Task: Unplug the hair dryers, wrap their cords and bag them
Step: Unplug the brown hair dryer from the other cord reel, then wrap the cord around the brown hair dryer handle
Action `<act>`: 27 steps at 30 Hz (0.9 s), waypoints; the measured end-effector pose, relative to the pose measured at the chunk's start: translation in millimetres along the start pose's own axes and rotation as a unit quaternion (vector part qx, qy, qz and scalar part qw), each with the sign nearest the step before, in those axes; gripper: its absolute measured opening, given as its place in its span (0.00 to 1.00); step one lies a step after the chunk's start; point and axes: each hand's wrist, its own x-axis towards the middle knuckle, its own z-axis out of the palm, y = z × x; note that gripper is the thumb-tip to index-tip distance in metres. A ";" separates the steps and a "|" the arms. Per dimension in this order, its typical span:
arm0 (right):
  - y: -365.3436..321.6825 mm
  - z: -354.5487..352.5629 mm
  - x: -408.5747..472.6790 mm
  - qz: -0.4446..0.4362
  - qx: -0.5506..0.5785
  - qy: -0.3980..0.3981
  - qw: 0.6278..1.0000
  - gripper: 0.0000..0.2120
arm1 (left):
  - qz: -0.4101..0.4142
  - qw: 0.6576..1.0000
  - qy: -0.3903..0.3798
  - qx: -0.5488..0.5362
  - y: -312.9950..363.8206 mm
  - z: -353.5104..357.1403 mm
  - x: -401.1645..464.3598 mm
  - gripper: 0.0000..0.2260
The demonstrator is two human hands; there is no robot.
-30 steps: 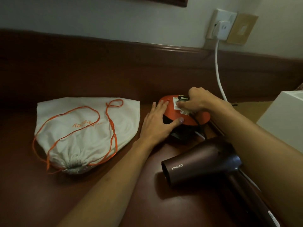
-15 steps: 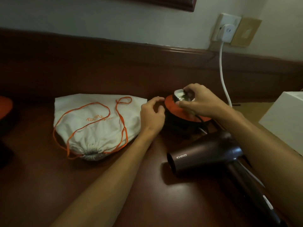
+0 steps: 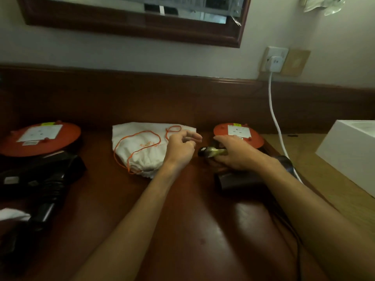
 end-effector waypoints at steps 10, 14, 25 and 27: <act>43.8 9.3 -153.2 0.221 -0.036 0.037 0.974 0.30 | 0.029 0.949 -0.203 0.239 -14.9 34.4 -72.1 0.22; 65.1 25.7 -204.0 0.266 0.020 0.025 0.963 0.13 | 0.079 0.942 -0.167 0.281 -8.7 24.7 -93.0 0.20; 36.0 37.5 -230.8 0.205 -0.001 0.011 0.979 0.14 | 0.133 0.906 -0.119 0.384 -9.6 -27.3 -165.0 0.18; 25.3 23.8 -227.2 0.197 0.003 0.034 0.980 0.12 | 0.132 0.882 -0.123 0.436 -4.3 -31.9 -172.5 0.17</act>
